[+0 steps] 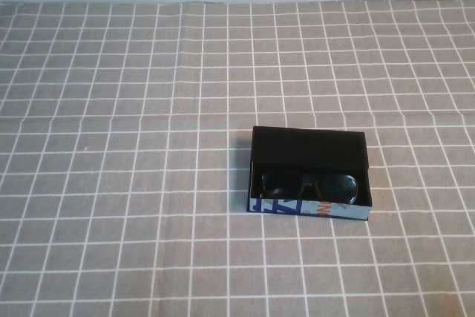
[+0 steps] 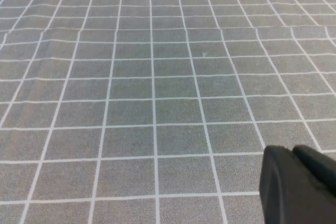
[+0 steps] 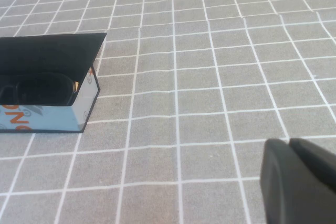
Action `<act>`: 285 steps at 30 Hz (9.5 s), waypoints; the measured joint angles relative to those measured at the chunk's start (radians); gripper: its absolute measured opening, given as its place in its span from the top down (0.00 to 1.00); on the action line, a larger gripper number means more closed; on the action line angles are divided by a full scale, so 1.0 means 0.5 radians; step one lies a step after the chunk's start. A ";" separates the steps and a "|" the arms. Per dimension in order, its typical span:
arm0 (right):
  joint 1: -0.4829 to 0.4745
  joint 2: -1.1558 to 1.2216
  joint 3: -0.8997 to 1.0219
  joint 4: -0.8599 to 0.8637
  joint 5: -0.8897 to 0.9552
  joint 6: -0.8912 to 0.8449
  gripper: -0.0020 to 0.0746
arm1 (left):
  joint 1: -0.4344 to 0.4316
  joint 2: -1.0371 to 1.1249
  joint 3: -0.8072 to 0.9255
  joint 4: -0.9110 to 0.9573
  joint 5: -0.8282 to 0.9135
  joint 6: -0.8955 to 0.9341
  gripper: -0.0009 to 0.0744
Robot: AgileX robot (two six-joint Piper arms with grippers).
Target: Take glasses out of glasses case
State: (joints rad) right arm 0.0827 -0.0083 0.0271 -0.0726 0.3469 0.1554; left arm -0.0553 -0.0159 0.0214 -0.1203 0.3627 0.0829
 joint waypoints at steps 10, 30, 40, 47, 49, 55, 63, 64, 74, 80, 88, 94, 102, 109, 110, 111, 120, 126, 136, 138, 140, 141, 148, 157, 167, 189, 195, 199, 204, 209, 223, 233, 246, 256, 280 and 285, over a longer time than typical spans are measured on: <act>0.000 0.000 0.000 0.000 0.000 0.000 1.00 | 0.000 0.000 0.000 0.000 0.000 0.000 0.99; 0.000 0.000 0.000 0.003 -0.017 0.000 1.00 | 0.000 0.000 0.000 0.000 0.000 0.000 0.99; 0.000 0.000 0.003 0.003 -0.650 -0.003 1.00 | 0.000 0.000 0.000 0.000 0.000 0.000 0.99; 0.000 0.000 0.003 0.003 -1.249 -0.007 1.00 | 0.000 0.000 0.000 0.000 0.000 0.000 0.99; 0.000 0.000 0.003 0.011 -1.376 -0.007 1.00 | 0.000 0.000 0.000 0.000 0.000 0.000 0.99; 0.000 -0.004 -0.031 0.145 -2.005 0.138 1.00 | 0.000 0.000 0.000 0.000 0.000 0.000 0.99; 0.000 0.030 -0.965 -0.116 -0.862 0.563 1.00 | 0.000 0.000 0.000 0.000 0.000 0.000 0.99; 0.000 0.079 -1.102 -0.134 -0.694 0.574 1.00 | 0.000 0.000 0.000 0.000 0.000 0.000 0.99; 0.000 0.922 -1.816 0.112 0.576 -0.200 1.00 | 0.000 0.000 0.000 0.000 0.000 0.000 0.99; 0.000 1.268 -1.857 0.522 0.810 -0.605 1.00 | 0.000 0.000 0.000 0.000 0.000 0.000 0.99; 0.000 1.819 -1.857 0.926 0.968 -1.188 1.00 | 0.000 0.000 0.000 0.000 0.000 0.000 0.99; 0.000 2.131 -1.854 1.366 1.085 -1.768 0.94 | 0.000 0.000 0.000 0.000 0.000 0.000 0.99; 0.064 2.459 -1.944 1.592 0.998 -2.115 0.60 | 0.000 0.000 0.000 0.000 0.000 0.000 0.99; 0.454 2.783 -2.213 1.344 0.843 -2.261 0.57 | 0.000 0.000 0.000 0.000 0.000 0.000 0.99; 0.507 2.825 -2.256 1.279 0.838 -2.243 0.57 | 0.000 0.000 0.000 0.000 0.000 0.000 0.99; 0.551 2.879 -2.295 1.199 0.835 -2.218 0.57 | 0.000 0.000 0.000 0.000 0.000 0.000 0.99; 0.723 3.352 -2.585 0.773 0.835 -2.170 0.57 | 0.000 0.000 0.000 0.000 0.000 0.000 0.99; 0.739 3.587 -2.720 0.610 0.908 -2.170 0.57 | 0.000 0.000 0.000 0.000 0.000 0.000 0.99; 0.739 3.711 -2.767 0.489 0.911 -2.338 0.56 | 0.000 0.000 0.000 0.000 0.000 0.000 0.99; 0.739 3.712 -2.767 0.489 0.874 -2.365 0.56 | 0.000 0.000 0.000 0.000 0.000 0.000 0.99; 0.739 3.715 -2.767 0.489 0.852 -2.395 0.56 | 0.000 0.000 0.000 0.000 0.000 0.000 0.99; 0.743 3.720 -2.767 0.489 0.843 -2.400 0.56 | 0.000 0.000 0.000 0.000 0.000 0.000 0.99; 0.802 3.808 -2.770 0.489 0.825 -2.416 0.56 | 0.000 0.000 0.000 0.000 0.000 0.000 0.99; 0.815 3.876 -2.770 0.489 0.827 -2.416 0.76 | 0.000 0.000 0.000 0.000 0.000 0.000 0.99; 0.819 3.767 -2.774 0.449 0.913 -2.416 0.96 | 0.000 0.000 0.000 0.000 0.000 0.000 0.99; 0.809 3.056 -2.500 0.145 0.854 -0.125 0.96 | 0.000 0.000 0.000 0.000 0.000 0.000 0.99; 0.665 2.859 -2.156 0.159 0.736 -0.029 0.96 | 0.000 0.000 0.000 0.000 0.000 0.000 0.99; 0.552 2.767 -2.022 0.101 0.713 -0.026 0.96 | 0.000 0.000 0.000 0.000 0.000 0.000 0.99; 0.415 2.742 -1.834 0.084 0.535 -0.025 0.96 | 0.000 0.000 0.000 0.000 0.000 0.000 0.99; 0.377 2.742 -1.637 0.096 0.233 -0.025 0.96 | 0.000 0.000 0.000 0.000 0.000 0.000 0.99; 0.374 2.934 -1.454 0.145 -0.154 -0.025 0.96 | 0.000 0.000 0.000 0.000 0.000 0.000 0.99; 0.374 3.052 -1.454 0.145 -0.171 -0.025 0.93 | 0.000 0.000 0.000 0.000 0.000 0.000 0.99; 0.374 3.052 -1.454 0.094 -0.171 -0.022 0.78 | 0.000 0.000 0.000 0.000 0.000 0.000 0.99; 0.374 2.872 -1.485 0.080 -0.141 -0.022 0.78 | 0.000 0.000 0.000 0.000 0.000 0.000 0.99; 0.374 1.181 -1.549 0.115 0.193 -0.480 0.99 | 0.000 0.000 0.000 0.000 0.000 0.000 0.99; 0.374 0.804 -1.264 0.145 0.302 -0.480 0.99 | 0.000 0.000 0.000 0.000 0.000 0.000 0.99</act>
State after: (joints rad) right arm 0.2695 0.3936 -0.6049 0.0000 0.4980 -0.0845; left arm -0.0553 -0.0159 0.0214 -0.1203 0.3627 0.0829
